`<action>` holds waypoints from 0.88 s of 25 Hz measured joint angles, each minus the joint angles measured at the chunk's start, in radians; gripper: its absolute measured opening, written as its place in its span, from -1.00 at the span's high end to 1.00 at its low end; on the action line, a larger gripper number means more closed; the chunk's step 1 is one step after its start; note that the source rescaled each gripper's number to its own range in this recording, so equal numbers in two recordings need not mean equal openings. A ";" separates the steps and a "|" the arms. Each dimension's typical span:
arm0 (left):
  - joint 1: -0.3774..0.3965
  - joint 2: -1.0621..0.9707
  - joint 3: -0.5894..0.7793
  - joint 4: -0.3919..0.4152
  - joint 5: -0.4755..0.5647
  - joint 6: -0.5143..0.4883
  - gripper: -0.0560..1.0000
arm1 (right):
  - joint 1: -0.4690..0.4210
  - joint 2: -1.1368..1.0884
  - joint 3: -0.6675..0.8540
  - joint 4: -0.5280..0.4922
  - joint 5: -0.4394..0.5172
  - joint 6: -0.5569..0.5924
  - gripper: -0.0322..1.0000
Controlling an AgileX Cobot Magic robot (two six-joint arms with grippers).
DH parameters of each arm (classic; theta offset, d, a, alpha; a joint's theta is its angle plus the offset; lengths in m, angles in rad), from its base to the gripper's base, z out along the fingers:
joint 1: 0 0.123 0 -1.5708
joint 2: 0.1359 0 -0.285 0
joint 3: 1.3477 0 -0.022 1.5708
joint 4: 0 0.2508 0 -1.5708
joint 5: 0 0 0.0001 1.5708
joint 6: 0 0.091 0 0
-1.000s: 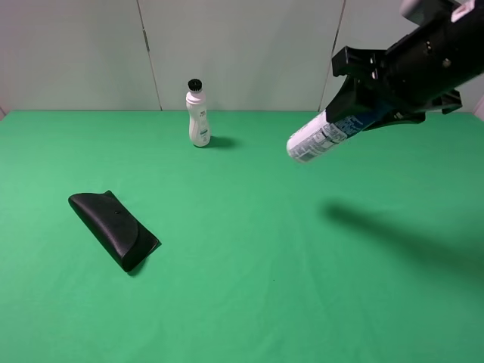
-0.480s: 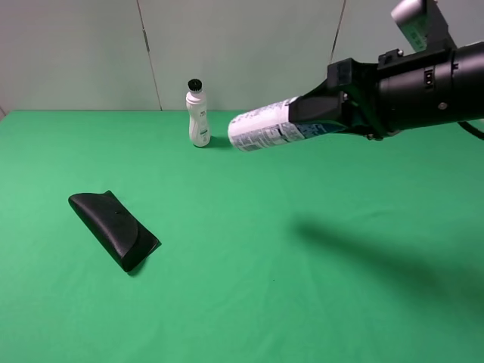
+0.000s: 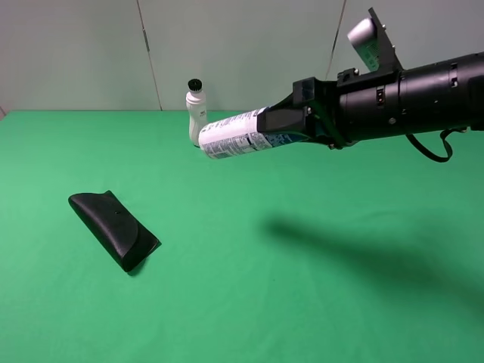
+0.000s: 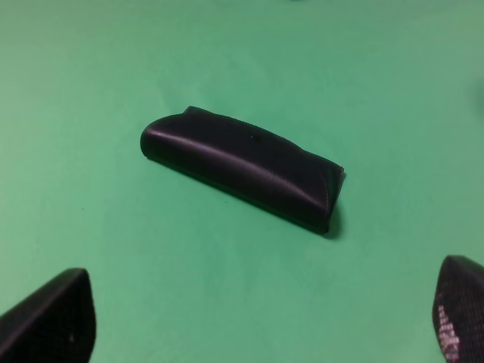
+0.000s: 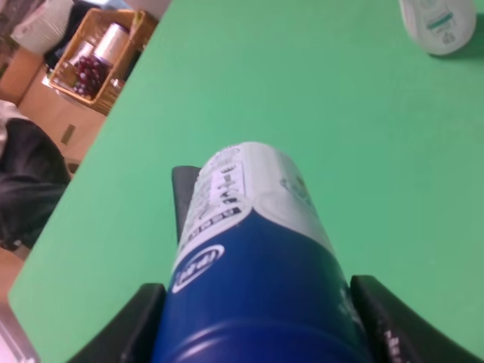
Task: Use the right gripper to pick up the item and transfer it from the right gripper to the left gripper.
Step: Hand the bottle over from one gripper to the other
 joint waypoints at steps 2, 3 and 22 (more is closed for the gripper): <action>0.000 0.000 0.000 0.000 0.000 0.000 -1.00 | 0.000 0.000 0.000 0.029 -0.003 -0.020 0.91; 0.000 0.000 0.000 0.000 0.000 0.000 -1.00 | 0.000 0.000 0.000 0.047 -0.003 -0.035 0.91; 0.000 0.000 0.000 0.000 0.000 0.000 -1.00 | 0.000 0.000 0.000 0.182 0.000 -0.137 0.91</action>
